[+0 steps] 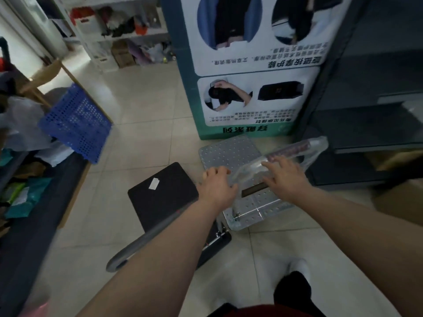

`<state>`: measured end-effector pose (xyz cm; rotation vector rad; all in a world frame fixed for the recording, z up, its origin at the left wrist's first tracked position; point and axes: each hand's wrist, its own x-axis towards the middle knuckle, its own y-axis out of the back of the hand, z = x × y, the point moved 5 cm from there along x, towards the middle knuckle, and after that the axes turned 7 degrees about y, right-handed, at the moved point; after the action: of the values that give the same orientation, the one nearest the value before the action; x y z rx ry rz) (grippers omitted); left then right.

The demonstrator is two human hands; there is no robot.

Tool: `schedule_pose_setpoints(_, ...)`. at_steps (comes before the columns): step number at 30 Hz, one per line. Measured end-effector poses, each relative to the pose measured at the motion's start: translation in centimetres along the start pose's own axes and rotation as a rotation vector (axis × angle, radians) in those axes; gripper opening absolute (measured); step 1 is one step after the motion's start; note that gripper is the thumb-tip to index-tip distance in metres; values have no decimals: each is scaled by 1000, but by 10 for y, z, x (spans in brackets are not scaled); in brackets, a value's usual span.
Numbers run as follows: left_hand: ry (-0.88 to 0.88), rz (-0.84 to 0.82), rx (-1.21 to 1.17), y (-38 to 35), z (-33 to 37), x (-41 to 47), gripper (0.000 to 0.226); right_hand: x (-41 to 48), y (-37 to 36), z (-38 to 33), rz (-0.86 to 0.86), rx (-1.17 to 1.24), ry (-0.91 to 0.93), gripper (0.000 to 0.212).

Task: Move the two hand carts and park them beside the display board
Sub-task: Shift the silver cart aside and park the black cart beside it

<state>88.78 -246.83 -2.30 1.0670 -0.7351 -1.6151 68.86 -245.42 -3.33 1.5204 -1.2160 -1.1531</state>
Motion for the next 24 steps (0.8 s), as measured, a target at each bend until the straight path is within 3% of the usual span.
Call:
schedule_pose_setpoints(5,-69,-111,34,-33,75,35,53,13,23,89,3,15,-50,55)
schedule_pose_setpoints(12,97,-190,100,-75,144,72,55,47,34,187,-99,54,1,55)
schedule_pose_setpoints(16,236,-181,173,-88,156,81,53,64,30,210,-190,96,92,49)
schedule_pose_setpoints(24,315,-184,204,-111,154,67,43,63,21,226,-157,31,233,45)
